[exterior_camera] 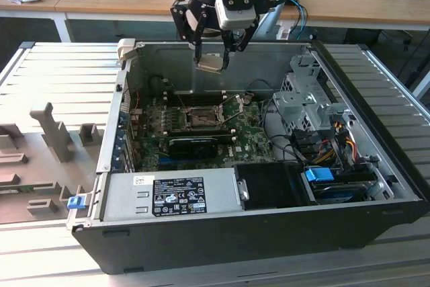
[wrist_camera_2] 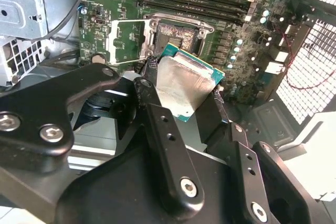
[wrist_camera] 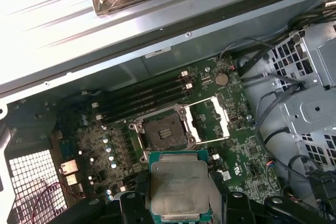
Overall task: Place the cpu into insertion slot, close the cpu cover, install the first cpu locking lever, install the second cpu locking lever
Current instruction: 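Place the cpu into insertion slot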
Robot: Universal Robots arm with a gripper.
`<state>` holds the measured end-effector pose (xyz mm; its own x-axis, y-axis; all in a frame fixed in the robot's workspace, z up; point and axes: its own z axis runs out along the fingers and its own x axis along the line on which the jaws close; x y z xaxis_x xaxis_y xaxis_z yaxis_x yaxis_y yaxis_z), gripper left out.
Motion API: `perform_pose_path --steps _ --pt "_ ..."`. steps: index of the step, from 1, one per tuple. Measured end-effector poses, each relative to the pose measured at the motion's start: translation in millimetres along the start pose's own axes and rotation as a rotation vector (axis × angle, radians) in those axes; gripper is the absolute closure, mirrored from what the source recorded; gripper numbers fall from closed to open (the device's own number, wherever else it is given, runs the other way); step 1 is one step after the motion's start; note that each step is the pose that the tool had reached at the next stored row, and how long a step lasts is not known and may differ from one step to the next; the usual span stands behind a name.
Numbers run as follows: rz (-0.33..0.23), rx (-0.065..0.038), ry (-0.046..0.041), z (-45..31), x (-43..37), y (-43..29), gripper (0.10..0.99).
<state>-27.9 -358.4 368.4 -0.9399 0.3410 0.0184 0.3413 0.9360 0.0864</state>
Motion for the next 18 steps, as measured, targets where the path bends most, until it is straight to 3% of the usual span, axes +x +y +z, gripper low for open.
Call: perform_pose_path --steps 18 --pt "0.067 0.0 -0.0063 0.3 0.0 0.0 0.553"
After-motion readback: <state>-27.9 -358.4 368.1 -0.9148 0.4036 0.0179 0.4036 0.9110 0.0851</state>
